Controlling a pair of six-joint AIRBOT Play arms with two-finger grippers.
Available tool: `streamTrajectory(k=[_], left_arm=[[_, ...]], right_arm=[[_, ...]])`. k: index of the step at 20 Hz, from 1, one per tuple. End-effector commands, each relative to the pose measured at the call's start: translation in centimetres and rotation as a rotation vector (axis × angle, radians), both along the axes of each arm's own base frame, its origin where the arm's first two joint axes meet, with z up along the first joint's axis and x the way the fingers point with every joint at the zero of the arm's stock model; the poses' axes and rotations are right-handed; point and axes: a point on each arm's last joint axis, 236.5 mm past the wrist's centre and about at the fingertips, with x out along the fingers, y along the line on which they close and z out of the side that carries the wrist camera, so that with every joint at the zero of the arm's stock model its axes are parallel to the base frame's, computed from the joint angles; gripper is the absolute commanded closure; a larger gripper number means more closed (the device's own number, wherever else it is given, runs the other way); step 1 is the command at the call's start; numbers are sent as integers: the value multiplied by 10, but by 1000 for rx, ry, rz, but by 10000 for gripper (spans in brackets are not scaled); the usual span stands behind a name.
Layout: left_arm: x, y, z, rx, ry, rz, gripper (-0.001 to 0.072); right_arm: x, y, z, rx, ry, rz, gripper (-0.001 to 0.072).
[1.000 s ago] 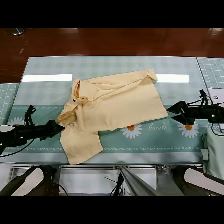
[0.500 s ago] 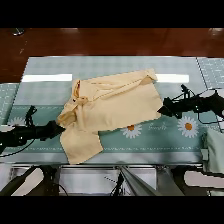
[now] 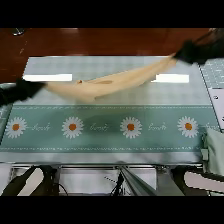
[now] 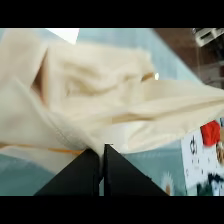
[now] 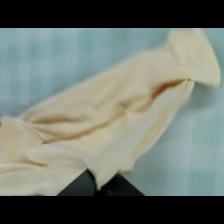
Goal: Fold the shirts.
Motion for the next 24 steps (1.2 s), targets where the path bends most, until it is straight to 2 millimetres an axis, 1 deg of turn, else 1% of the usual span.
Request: streamTrajectory(k=[1,2,3,4,6,7,9,10,11,12,13,15,16,17,18,19,20,21,22,23,24], left_arm=[[0,14,184,70,-379,145,688],[-10,15,216,135,-426,168,688],[-22,16,243,220,-461,198,688],[-35,19,264,306,-485,231,688],[-69,25,297,470,-511,312,687],[-88,19,309,523,-529,317,687],[-130,-4,325,601,-579,297,687],[-150,-9,330,643,-603,314,687],[-171,-8,335,699,-627,361,687],[-192,-3,338,762,-643,425,687],[-210,5,340,822,-647,493,687],[-243,20,339,872,-623,620,687],[-255,21,337,871,-618,643,687],[-263,18,336,868,-629,636,687],[-266,14,335,859,-640,611,687],[-264,13,332,849,-638,584,687],[-256,18,325,849,-613,573,687],[-245,27,314,851,-566,574,687],[-229,37,296,828,-495,572,687],[-210,39,274,783,-425,543,687],[-188,35,247,732,-356,476,687]], right_arm=[[-33,8,149,-78,-280,44,691],[-52,11,176,-98,-343,54,691],[-72,13,193,-124,-387,63,691],[-96,13,203,-163,-409,66,691],[-138,10,220,-219,-465,36,691],[-159,8,229,-249,-502,24,691],[-200,5,251,-299,-583,-16,691],[-221,5,264,-315,-631,-33,691],[-238,4,272,-334,-665,-52,691],[-256,4,278,-346,-693,-63,691],[-270,3,281,-356,-705,-79,691],[-293,-1,277,-378,-695,-102,691],[-302,-3,273,-390,-680,-112,691],[-307,-6,269,-399,-663,-124,691],[-311,-10,265,-410,-644,-138,691],[-311,-14,260,-413,-629,-151,691],[-309,-15,253,-412,-607,-153,691],[-304,-15,241,-407,-568,-144,691],[-294,-16,226,-401,-518,-134,691],[-283,-17,210,-390,-471,-123,691],[-267,-17,192,-371,-423,-112,691]])
